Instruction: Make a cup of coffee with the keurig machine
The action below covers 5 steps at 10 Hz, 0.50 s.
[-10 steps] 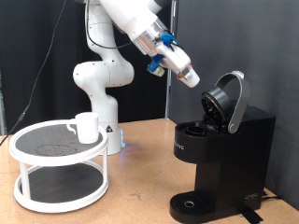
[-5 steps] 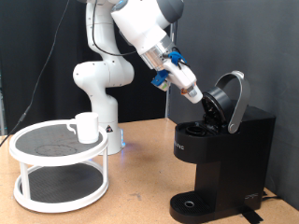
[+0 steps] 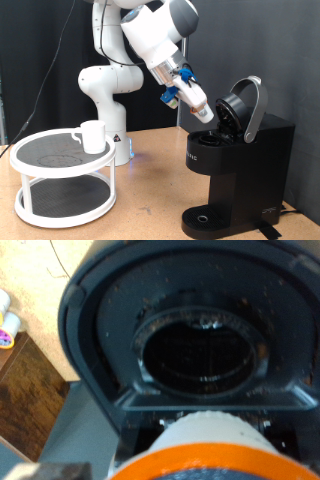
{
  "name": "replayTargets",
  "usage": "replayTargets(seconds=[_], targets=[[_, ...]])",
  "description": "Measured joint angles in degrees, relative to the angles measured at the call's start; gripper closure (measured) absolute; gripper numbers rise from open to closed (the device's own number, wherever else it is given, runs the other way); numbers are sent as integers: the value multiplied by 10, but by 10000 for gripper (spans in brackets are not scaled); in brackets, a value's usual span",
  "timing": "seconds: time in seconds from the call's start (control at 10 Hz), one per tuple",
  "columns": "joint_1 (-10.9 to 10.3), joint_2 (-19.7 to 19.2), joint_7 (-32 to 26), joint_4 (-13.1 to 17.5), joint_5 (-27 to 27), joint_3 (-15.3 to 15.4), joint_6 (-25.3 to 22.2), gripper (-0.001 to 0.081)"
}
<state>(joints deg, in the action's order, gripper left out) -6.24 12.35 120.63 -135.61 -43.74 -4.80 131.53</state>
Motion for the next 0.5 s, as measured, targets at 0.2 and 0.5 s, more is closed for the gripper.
replayTargets(seconds=[0.2, 0.5], targets=[[0, -12, -2, -2, 0, 6, 12, 434], [0, -27, -5, -7, 0, 17, 32, 434]])
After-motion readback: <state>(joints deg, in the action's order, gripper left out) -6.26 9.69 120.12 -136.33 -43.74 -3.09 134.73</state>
